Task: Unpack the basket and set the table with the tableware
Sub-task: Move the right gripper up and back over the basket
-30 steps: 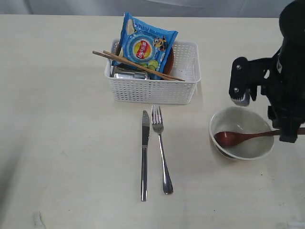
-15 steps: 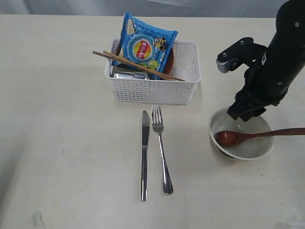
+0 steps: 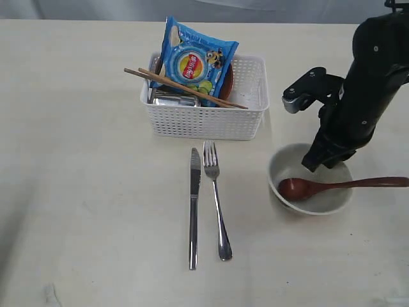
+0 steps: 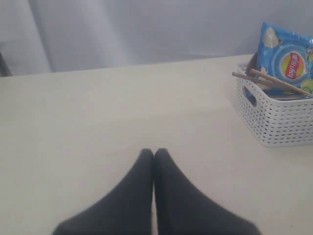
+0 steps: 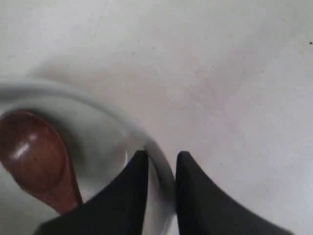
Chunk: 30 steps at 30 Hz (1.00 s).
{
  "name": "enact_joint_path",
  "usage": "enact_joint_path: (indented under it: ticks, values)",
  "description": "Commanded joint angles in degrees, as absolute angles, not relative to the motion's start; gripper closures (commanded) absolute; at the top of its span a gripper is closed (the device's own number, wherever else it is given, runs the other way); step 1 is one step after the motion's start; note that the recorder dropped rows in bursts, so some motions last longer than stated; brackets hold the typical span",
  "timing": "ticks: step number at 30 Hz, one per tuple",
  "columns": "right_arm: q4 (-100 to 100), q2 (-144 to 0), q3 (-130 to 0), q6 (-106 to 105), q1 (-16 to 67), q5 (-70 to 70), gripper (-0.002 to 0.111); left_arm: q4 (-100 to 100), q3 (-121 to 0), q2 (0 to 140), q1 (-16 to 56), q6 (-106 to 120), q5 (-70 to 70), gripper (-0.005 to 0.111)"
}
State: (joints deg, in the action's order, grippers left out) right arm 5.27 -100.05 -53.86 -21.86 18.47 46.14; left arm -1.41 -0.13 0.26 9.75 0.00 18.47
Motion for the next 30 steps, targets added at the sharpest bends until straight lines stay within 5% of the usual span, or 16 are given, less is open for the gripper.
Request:
enact_joint_path:
  ticks: [1, 22, 30]
  values:
    - [4.3, -100.1, -53.9, -22.3, 18.1, 47.5, 0.109, -1.2, 0.0, 0.0, 9.9, 0.0, 18.3, 0.107]
    - [2.2, -100.1, -53.9, -25.3, 18.2, 57.4, 0.108, -1.2, 0.0, 0.0, 9.9, 0.0, 18.3, 0.107]
    - [4.2, -100.1, -53.9, -24.7, 18.2, 57.4, 0.062, -1.2, 0.0, 0.0, 9.9, 0.0, 18.3, 0.107]
